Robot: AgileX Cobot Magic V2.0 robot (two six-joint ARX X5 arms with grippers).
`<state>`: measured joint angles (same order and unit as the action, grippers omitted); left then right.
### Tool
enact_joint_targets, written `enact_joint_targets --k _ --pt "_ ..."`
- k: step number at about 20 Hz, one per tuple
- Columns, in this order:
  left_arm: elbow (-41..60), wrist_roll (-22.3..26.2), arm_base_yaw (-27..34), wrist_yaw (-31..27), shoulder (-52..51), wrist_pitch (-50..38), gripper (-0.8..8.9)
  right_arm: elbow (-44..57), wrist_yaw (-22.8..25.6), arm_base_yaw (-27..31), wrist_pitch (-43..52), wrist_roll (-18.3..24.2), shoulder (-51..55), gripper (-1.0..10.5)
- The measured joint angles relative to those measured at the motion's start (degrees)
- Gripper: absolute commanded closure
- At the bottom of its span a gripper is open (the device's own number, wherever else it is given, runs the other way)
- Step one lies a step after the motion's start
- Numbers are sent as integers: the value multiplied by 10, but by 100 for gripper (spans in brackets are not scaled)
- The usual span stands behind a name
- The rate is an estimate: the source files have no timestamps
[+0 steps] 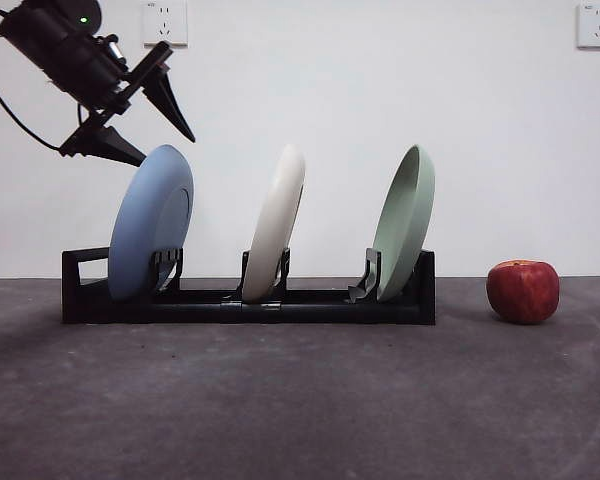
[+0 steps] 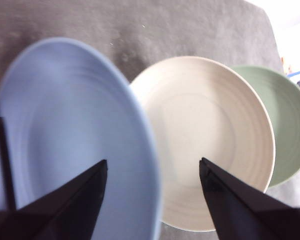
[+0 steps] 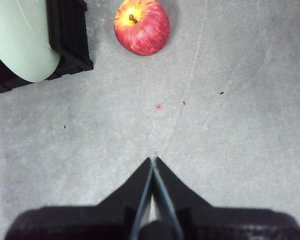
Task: Take the blue plate from the plate rack,put the plate on the table,take the apple from the table,put the apple in the plate
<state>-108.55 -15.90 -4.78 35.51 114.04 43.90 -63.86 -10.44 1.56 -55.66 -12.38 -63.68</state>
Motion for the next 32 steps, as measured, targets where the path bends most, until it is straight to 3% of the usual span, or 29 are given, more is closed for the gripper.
enact_joint_targets --k 7,11,18,20,32 --pt "0 3 -18 -70 0 -10 514 0 0 0 -4 0 0 946" --pt "0 3 -18 -76 0 -10 726 0 0 0 -15 0 0 946" --pt "0 3 -20 -75 0 -12 739 0 0 0 -15 0 0 946" --pt "0 3 -20 -73 0 -12 822 0 0 0 -15 0 0 946" --pt "0 -2 -21 -64 -8 1 822 0 0 0 -16 0 0 946"
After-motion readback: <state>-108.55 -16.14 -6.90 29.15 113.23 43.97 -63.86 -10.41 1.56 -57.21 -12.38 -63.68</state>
